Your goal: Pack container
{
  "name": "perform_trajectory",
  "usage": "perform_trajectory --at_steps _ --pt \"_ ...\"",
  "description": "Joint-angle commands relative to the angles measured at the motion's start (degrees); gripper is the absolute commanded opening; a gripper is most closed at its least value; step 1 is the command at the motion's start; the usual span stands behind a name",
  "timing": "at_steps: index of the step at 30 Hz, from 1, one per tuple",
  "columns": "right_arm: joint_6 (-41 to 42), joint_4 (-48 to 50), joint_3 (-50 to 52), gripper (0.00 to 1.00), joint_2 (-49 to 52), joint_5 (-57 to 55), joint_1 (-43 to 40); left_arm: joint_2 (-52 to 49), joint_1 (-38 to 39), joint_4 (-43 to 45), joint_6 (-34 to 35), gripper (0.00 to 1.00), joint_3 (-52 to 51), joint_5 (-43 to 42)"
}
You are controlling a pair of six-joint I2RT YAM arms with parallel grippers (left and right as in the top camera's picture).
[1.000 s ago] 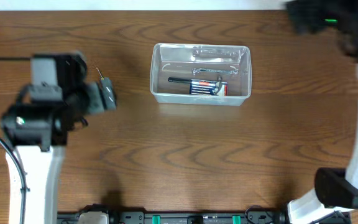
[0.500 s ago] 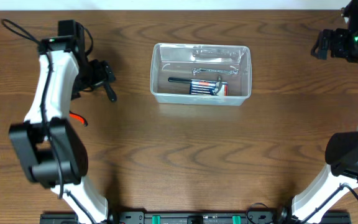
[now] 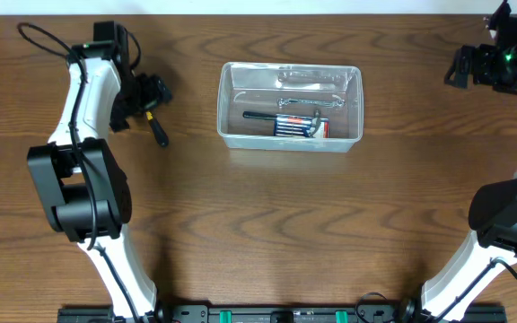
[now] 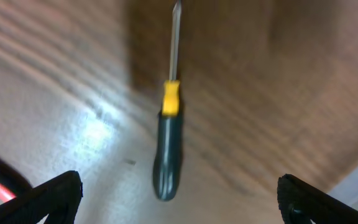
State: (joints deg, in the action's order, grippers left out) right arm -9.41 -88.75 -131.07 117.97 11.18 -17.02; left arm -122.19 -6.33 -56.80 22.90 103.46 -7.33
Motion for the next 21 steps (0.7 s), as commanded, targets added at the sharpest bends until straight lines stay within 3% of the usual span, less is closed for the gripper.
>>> perform_trajectory --at_steps 1,8,21 --pt "-0.9 -0.3 -0.4 0.99 0.2 0.9 -0.2 -2.4 -0.1 -0.7 -1.0 0.99 2.3 1.1" --pt "-1.0 -0.4 -0.4 0.99 0.2 0.9 -0.2 -4.5 -0.1 -2.1 -1.6 0.99 2.3 5.1" --pt "-1.0 -2.2 -0.4 0.99 0.2 0.9 -0.2 -6.7 -0.1 -3.0 -1.2 0.99 2.3 5.0"
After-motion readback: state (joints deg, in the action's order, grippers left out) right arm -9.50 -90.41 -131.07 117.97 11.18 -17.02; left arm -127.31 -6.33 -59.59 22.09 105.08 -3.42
